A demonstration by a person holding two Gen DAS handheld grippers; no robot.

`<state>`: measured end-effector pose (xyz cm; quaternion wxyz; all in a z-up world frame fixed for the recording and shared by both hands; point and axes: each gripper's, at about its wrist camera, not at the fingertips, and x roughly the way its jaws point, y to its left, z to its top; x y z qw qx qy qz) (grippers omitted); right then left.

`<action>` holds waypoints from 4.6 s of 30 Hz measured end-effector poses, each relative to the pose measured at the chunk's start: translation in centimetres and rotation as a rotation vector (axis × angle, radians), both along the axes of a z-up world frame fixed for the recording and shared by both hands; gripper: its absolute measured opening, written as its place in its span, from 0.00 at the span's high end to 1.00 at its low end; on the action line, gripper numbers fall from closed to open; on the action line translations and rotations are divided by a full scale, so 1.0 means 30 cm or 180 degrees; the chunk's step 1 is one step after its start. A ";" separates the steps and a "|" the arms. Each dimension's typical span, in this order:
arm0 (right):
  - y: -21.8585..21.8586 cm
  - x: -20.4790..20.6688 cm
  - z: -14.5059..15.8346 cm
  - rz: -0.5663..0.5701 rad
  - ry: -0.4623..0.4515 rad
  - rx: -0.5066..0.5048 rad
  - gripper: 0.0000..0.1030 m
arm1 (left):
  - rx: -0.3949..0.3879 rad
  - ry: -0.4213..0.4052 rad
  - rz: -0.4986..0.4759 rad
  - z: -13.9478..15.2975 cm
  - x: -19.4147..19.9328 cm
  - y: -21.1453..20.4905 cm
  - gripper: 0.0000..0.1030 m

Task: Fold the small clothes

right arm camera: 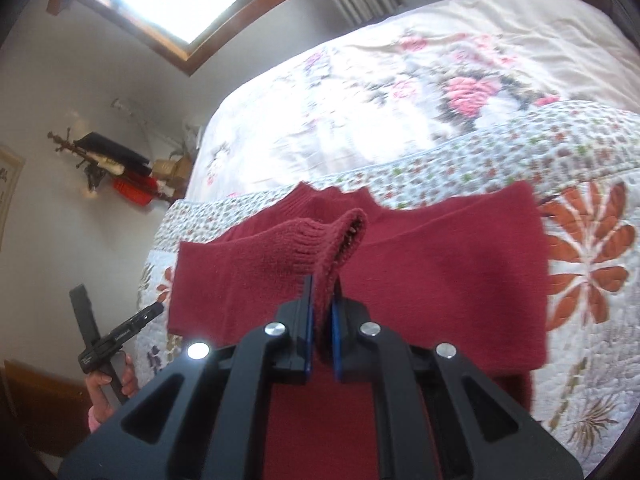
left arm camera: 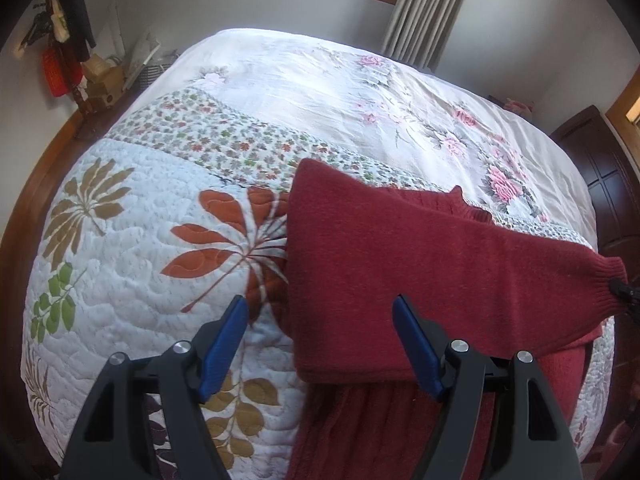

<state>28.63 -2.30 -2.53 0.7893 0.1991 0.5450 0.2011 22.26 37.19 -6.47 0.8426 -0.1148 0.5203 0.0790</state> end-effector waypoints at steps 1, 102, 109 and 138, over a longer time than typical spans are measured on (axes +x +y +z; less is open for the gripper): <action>-0.023 -0.001 -0.007 -0.0050 0.0009 -0.0049 0.94 | 0.0050 0.0015 -0.0036 -0.008 0.009 -0.020 0.27; -0.222 -1.163 -0.467 0.0401 0.1130 0.0169 0.91 | -0.1266 0.0856 -0.0873 -0.381 -0.902 -0.151 0.87; -0.273 -1.164 -0.312 0.0369 0.0776 0.0668 0.94 | -0.1486 0.0640 -0.0913 -0.270 -0.911 -0.134 0.88; -0.402 -0.598 -0.290 -0.0168 0.0768 0.1051 0.93 | -0.1992 -0.0008 -0.0336 -0.191 -0.457 0.011 0.87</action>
